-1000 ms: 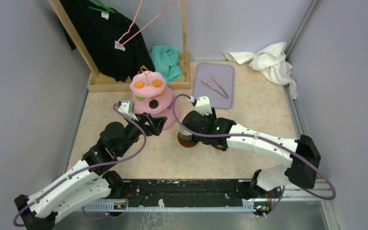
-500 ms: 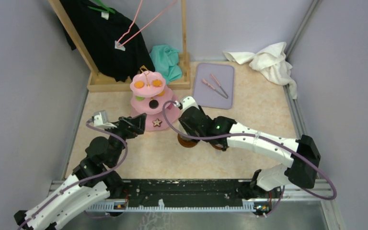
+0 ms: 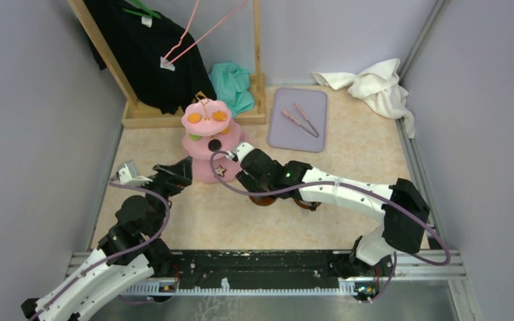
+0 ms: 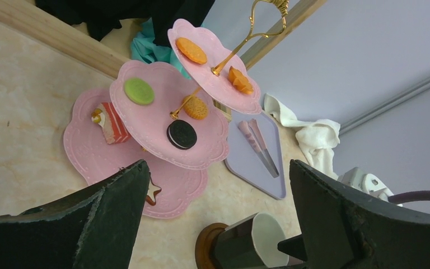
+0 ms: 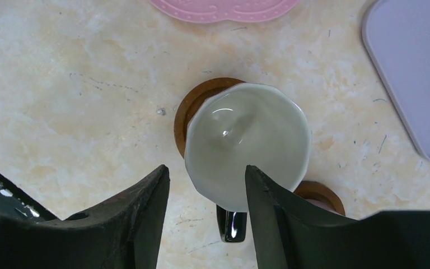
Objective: Serve the afternoon tea
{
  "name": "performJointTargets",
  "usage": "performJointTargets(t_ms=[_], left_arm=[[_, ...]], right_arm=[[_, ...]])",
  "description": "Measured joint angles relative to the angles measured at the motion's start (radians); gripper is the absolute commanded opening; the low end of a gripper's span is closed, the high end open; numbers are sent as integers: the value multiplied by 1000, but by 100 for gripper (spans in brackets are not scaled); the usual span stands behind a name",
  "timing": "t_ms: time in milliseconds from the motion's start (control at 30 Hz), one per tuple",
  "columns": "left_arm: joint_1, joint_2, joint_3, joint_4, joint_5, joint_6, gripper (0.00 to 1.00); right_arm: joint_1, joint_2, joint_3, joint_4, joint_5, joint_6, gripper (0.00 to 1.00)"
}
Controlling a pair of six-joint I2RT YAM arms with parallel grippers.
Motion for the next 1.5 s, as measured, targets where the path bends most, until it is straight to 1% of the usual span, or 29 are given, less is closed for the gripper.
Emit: performJointTargets(t_ms=[167,400,500,567,667,933,1100,1267,1500], left_arm=[[0,-6,-2,-6,-13,-11,99],[0,-11,-4,-16,-22,-21,99],[0,-13,-9,-21,-24,-23,99],[0,-13,-12,-22,-24,-24,99],[0,-13,-13,-23,-24,-26,99],[0,-13,-13,-23,-24,-34,99],[0,-14,-13,-27,-24,-37,99],[0,-17,-13,-30,-23,-38,99],[0,-20,-13,-63,-12,-60,99]], right_arm=[[0,25,0,10,-22,-39,49],[0,80,0,29,-25,-92,36],[0,93,0,35,-25,-114,26],[0,93,-1,39,-27,-129,17],[1,93,-1,44,-30,-146,1],[-1,105,6,15,-32,-171,0],[-1,131,96,-61,-29,-131,0],[-1,182,274,-147,11,-8,0],[-1,251,480,-254,97,253,0]])
